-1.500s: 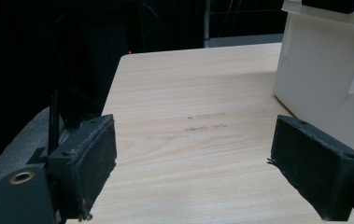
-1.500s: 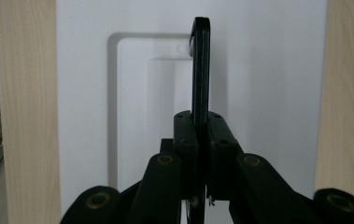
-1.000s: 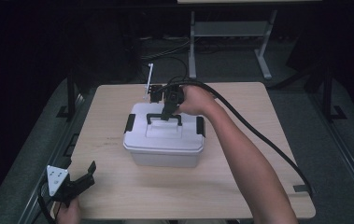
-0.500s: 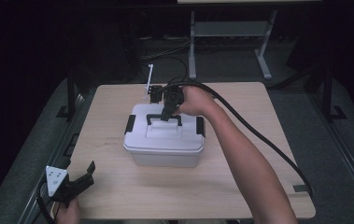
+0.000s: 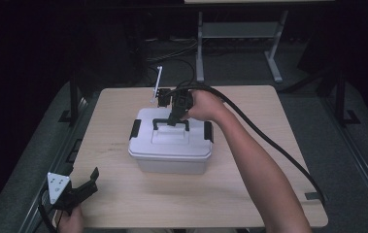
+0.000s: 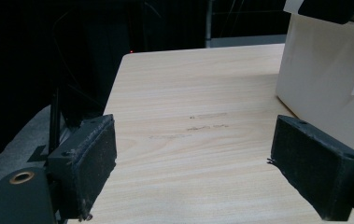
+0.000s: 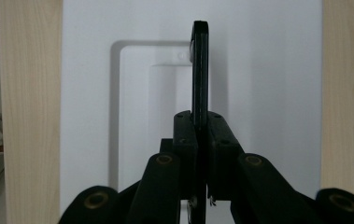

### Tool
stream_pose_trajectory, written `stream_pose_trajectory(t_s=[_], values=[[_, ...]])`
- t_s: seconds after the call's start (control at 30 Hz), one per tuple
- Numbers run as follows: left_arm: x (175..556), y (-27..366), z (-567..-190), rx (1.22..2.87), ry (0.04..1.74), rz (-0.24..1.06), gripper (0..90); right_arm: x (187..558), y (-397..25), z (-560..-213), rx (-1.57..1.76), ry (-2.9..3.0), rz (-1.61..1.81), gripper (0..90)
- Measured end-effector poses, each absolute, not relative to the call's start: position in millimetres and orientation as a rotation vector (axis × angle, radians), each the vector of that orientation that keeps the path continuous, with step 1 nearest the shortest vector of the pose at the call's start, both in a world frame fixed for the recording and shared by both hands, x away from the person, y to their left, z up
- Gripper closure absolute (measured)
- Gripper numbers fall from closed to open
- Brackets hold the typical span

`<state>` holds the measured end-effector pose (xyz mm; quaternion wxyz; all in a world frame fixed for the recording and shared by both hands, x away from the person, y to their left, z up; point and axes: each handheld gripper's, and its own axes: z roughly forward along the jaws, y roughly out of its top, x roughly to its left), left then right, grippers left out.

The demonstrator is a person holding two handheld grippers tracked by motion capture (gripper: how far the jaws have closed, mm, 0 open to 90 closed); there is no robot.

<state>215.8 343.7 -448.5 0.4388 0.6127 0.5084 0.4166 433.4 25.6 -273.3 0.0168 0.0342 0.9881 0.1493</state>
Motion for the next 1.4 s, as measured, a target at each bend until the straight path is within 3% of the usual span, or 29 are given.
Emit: stream_pose_trajectory(t_s=[1.4], values=[[213.4, 343.6, -448.8, 1.533, 1.264, 1.047, 13.6, 420.8, -0.4, -255.0, 0.211, 3.07, 0.514, 54.9]])
